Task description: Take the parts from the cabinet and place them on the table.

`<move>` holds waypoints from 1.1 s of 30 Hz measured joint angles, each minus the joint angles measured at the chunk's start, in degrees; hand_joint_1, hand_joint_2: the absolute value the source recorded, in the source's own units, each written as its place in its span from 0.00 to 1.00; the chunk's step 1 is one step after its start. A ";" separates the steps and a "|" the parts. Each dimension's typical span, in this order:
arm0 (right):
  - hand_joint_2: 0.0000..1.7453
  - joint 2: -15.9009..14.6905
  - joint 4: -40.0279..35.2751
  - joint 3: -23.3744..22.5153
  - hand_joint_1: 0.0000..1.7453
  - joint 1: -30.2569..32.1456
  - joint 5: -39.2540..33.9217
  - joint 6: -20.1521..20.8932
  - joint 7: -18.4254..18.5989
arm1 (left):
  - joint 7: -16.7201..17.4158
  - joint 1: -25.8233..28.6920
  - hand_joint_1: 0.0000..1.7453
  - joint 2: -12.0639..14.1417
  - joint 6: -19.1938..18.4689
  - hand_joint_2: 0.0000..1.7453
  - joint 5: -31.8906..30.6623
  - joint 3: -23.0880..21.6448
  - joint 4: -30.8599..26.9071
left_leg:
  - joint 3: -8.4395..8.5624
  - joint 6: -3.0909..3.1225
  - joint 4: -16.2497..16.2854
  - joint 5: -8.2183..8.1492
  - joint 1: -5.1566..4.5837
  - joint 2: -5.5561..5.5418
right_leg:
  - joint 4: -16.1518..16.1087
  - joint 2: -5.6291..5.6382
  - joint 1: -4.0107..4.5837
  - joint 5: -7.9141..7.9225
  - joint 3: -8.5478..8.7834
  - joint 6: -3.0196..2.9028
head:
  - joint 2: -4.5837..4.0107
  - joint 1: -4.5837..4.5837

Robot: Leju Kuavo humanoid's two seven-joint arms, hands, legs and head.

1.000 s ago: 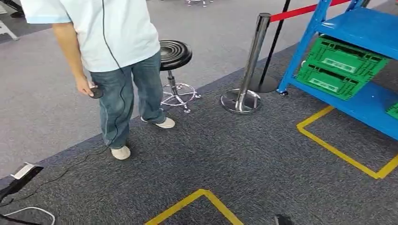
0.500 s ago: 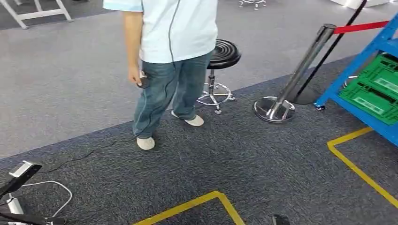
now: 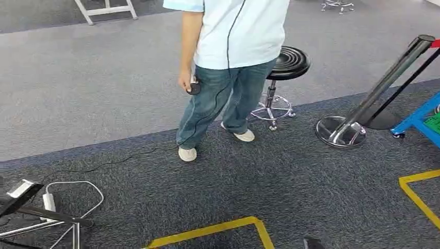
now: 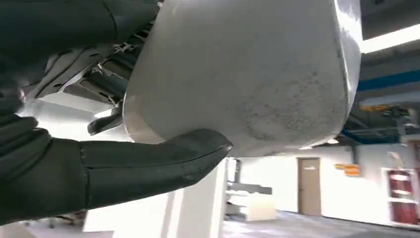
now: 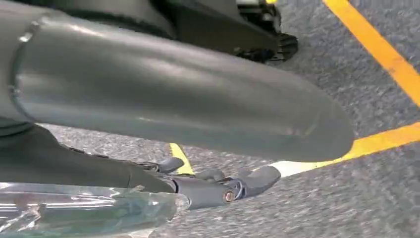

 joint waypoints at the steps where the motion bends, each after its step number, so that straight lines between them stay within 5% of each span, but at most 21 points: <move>1: 0.00 0.00 0.00 0.00 0.00 0.04 0.00 0.00 0.00 | -0.02 0.13 0.96 -0.02 0.00 1.00 0.00 0.00 0.05 | -2.23 -0.15 4.61 -1.74 0.07 0.23 | 0.01 -0.89 0.04 -0.07 -0.03 -0.10 | 0.00 -0.02; 3: 0.00 0.00 0.00 0.00 0.00 0.05 0.00 0.00 0.00 | -0.02 0.23 0.96 -0.04 -0.07 1.00 0.00 0.02 0.20 | -3.12 -0.31 6.47 -1.16 0.11 0.27 | 0.02 -2.52 0.04 -0.18 -0.01 -0.03 | 0.00 -0.02; 5: 0.00 0.00 0.00 0.00 0.00 -0.10 0.00 0.00 0.00 | -0.05 0.23 0.96 -0.02 -0.09 1.00 0.00 0.07 0.20 | 1.18 -0.30 -1.67 3.43 0.15 1.04 | 0.03 -4.10 0.03 -0.39 0.16 0.20 | 0.00 -0.02; 6: 0.00 0.00 0.00 0.00 0.00 -0.14 0.00 0.00 0.00 | -0.05 0.21 0.96 0.02 -0.09 1.00 0.00 0.09 0.20 | 4.15 -0.29 -6.88 5.39 0.14 2.75 | 0.06 -4.71 0.04 -0.54 0.37 0.42 | 0.00 -0.04; 7: 0.00 0.00 0.00 0.00 0.00 -0.13 0.00 0.00 0.00 | -0.05 0.11 0.96 0.04 -0.09 1.00 0.00 0.09 0.20 | 6.08 -0.38 -10.39 5.29 -0.18 6.46 | 0.12 -5.16 0.45 -0.76 0.55 0.75 | 0.00 -0.09; 8: 0.00 0.00 0.00 0.00 0.00 -0.13 0.00 0.00 0.00 | -0.05 -0.06 0.96 0.00 -0.09 1.00 0.00 0.04 0.22 | 6.13 0.58 -10.68 5.33 -0.24 5.61 | 0.33 -5.63 0.83 -1.19 0.31 1.11 | 0.00 0.04; 11: 0.00 0.00 -0.02 0.00 0.00 -0.22 0.00 0.09 0.00 | -0.05 0.22 0.96 0.00 -0.22 1.00 -0.02 0.24 0.22 | 5.85 1.95 -10.66 5.16 -0.63 3.26 | -0.09 -7.71 0.68 -1.53 1.45 1.90 | 0.00 0.13; 12: 0.00 0.00 -0.04 0.00 0.00 -0.26 0.00 0.15 0.00 | -0.05 0.21 0.96 0.04 -0.39 1.00 -0.04 0.28 0.22 | 6.01 2.47 -10.94 5.49 -0.27 2.50 | 0.11 -7.49 0.42 -1.89 0.99 2.30 | 0.00 0.02; 14: 0.00 0.00 -0.04 0.02 0.00 -0.27 -0.02 0.17 -0.02 | -0.05 0.04 0.96 0.02 -0.76 1.00 -0.26 0.33 0.22 | 6.01 3.05 -10.93 5.58 -0.18 1.45 | 5.18 -2.01 0.17 -4.97 -0.99 2.74 | 0.00 0.37; 16: 0.00 0.00 -0.04 0.02 0.00 -0.02 0.00 0.15 0.02 | -0.05 0.02 0.96 -0.13 -0.81 1.00 -0.57 0.31 0.22 | 5.92 3.29 -10.89 5.57 -0.24 -0.15 | 15.97 -0.61 0.19 -9.41 -6.43 2.87 | 0.00 0.55; 17: 0.00 0.00 -0.04 0.02 0.00 0.10 -0.02 0.17 0.07 | -0.05 0.07 0.96 -0.15 -0.96 1.00 -0.59 0.31 0.22 | 5.94 3.30 -10.89 5.57 -0.32 -0.92 | 18.82 -0.55 0.20 -9.89 -8.17 2.77 | 0.00 0.48; 18: 0.00 0.00 -0.04 0.02 0.00 0.14 0.00 0.17 0.07 | -0.05 0.08 0.96 -0.22 -1.03 1.00 -0.63 0.31 0.22 | 5.98 3.30 -10.88 5.56 -0.36 -1.74 | 18.86 -0.53 0.21 -8.97 -8.69 2.59 | 0.00 0.50; 20: 0.00 0.00 -0.04 0.02 0.00 0.04 -0.02 0.17 0.07 | -0.05 0.07 0.96 -0.22 -1.05 1.00 -0.66 0.33 0.22 | 6.11 3.28 -10.87 5.57 -0.37 -3.42 | 11.94 -0.08 0.22 -3.97 -6.17 2.19 | 0.00 0.50; 22: 0.00 0.00 -0.04 0.02 0.00 0.00 -0.02 0.15 0.07 | -0.05 0.06 0.96 -0.22 -1.05 1.00 -0.66 0.33 0.22 | 6.25 3.14 -10.87 5.56 -0.24 -4.80 | 2.38 3.11 0.09 0.52 -1.78 1.81 | 0.00 0.52; 23: 0.00 0.00 -0.04 0.02 0.00 -0.01 -0.04 0.15 0.04 | -0.05 0.01 0.96 -0.22 -1.05 1.00 -0.66 0.35 0.22 | 5.93 2.71 -10.58 5.51 -0.48 -5.53 | 0.41 4.98 -0.30 -0.29 -1.07 1.77 | 0.00 0.41; 25: 0.00 0.00 -0.04 0.02 0.00 -0.15 -0.04 0.20 0.07 | -0.04 0.12 0.96 -0.17 -1.16 1.00 -0.66 0.55 0.22 | 5.50 1.83 -10.81 5.90 0.05 -6.76 | 0.69 3.69 0.20 -0.21 -0.70 1.62 | 0.00 0.44; 27: 0.00 0.02 -0.04 0.00 0.00 -0.20 -0.04 0.33 0.02 | -0.05 0.54 0.96 -0.11 -1.20 1.00 -0.66 0.94 0.22 | 5.20 1.13 -10.86 6.15 0.27 -7.56 | -0.02 2.19 0.02 0.39 -0.54 0.59 | 0.00 0.44; 28: 0.00 0.02 -0.04 0.00 0.00 -0.24 -0.04 0.31 -0.02 | -0.05 0.70 0.96 -0.13 -1.20 1.00 -0.66 1.14 0.22 | 4.78 1.16 -9.97 5.30 0.04 -4.17 | -0.32 1.60 0.06 0.58 -0.38 0.37 | 0.00 0.37; 30: 0.00 0.02 -0.04 0.00 0.00 -0.02 -0.04 0.37 -0.11 | -0.05 0.15 0.96 -0.15 -1.48 1.00 -0.66 1.29 0.22 | 1.44 0.48 -2.89 0.69 -0.09 -0.23 | -0.40 0.10 0.16 0.58 -0.40 0.02 | 0.00 0.11; 32: 0.00 0.02 -0.04 0.00 0.00 0.13 -0.04 0.46 -0.11 | -0.09 0.37 0.96 -0.37 -1.82 1.00 -0.72 1.29 0.22 | -2.62 0.02 5.85 -2.84 0.07 0.24 | -0.39 -1.47 0.18 0.46 -0.50 -0.09 | 0.00 0.11; 33: 0.00 0.02 -0.04 0.00 0.00 0.13 -0.04 0.68 -0.09 | -0.09 0.44 0.96 -0.42 -1.82 1.00 -0.72 1.29 0.24 | -3.42 -0.12 7.49 -2.90 0.15 0.25 | -0.38 -2.29 0.18 0.42 -0.52 -0.07 | 0.00 0.07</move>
